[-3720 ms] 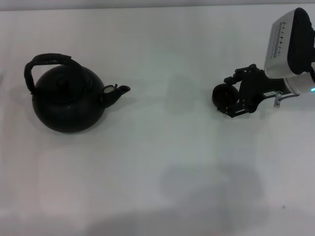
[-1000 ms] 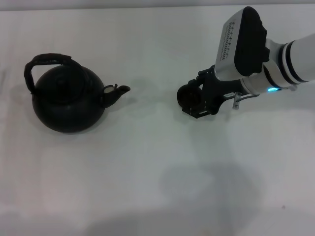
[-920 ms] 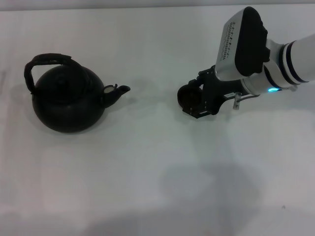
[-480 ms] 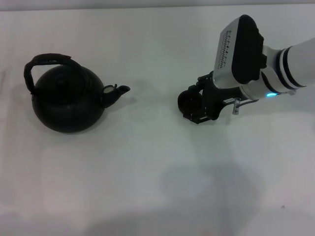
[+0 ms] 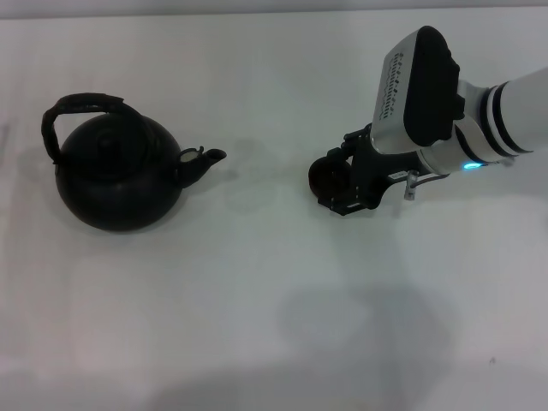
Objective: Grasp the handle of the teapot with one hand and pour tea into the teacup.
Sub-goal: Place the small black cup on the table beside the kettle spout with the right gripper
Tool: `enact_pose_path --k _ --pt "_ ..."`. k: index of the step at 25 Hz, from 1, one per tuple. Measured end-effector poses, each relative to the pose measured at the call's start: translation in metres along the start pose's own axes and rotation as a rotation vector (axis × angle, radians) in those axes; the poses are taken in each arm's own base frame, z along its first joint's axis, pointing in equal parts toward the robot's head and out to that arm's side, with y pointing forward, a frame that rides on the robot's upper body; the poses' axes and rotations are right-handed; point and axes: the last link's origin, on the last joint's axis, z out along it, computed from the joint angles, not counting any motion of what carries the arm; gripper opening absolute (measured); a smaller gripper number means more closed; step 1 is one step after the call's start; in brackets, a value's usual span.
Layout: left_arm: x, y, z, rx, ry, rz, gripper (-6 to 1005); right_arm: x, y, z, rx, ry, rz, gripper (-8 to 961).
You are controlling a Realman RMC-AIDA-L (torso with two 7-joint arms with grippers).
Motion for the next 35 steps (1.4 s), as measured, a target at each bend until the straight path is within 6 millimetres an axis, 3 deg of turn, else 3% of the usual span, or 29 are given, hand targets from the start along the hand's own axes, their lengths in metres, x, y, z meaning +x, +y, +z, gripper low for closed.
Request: enact_pose_path --k 31,35 --pt "-0.0001 0.0002 -0.0022 -0.01 0.002 0.006 830 -0.0038 0.0001 -0.0026 -0.011 -0.025 0.005 724" --pt "0.0002 0.0001 -0.0024 -0.01 0.005 0.006 830 -0.0037 0.0 -0.0025 -0.01 -0.024 0.003 779"
